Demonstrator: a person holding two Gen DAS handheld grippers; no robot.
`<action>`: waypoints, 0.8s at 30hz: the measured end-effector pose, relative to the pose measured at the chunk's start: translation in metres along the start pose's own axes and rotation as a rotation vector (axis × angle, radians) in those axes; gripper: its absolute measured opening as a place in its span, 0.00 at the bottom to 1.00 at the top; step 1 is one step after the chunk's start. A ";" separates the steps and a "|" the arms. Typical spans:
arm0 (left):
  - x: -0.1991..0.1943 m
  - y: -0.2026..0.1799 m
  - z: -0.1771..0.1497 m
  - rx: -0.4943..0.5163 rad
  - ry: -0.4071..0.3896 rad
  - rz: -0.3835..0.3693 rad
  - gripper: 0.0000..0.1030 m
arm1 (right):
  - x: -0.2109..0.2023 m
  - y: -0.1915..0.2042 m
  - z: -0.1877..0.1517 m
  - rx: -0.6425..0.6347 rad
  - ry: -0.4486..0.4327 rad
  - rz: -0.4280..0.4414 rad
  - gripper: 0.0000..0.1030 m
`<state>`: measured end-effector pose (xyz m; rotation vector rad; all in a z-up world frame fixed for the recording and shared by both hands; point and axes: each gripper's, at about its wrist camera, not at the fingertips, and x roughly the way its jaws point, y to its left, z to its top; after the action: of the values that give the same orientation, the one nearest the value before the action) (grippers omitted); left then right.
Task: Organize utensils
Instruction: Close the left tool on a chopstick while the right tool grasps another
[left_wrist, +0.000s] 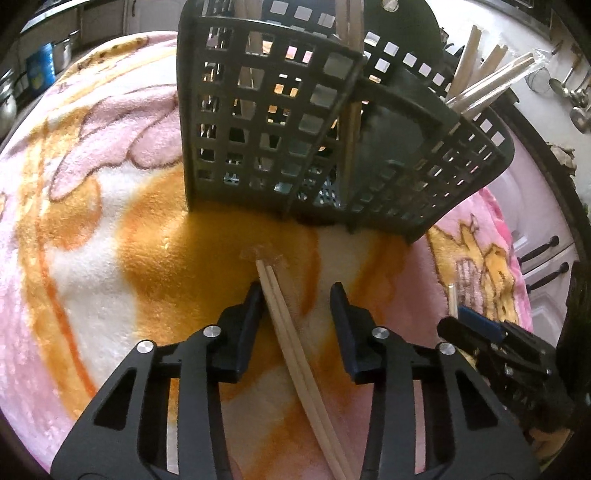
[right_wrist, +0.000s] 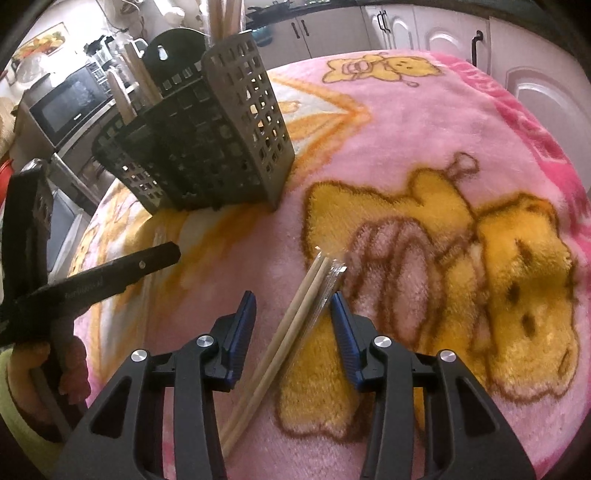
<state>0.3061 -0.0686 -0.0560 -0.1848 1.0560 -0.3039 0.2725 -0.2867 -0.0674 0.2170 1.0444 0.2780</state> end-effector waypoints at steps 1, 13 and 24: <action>0.000 0.001 0.001 -0.001 0.002 -0.001 0.25 | 0.002 -0.001 0.002 0.005 0.004 -0.001 0.35; -0.004 0.025 0.003 -0.046 0.016 -0.051 0.08 | 0.015 -0.002 0.025 0.013 0.046 -0.024 0.09; -0.036 0.024 0.001 -0.003 -0.081 -0.094 0.03 | -0.009 0.024 0.024 -0.037 -0.054 0.108 0.05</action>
<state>0.2938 -0.0338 -0.0329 -0.2478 0.9693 -0.3769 0.2866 -0.2686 -0.0406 0.2466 0.9746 0.3872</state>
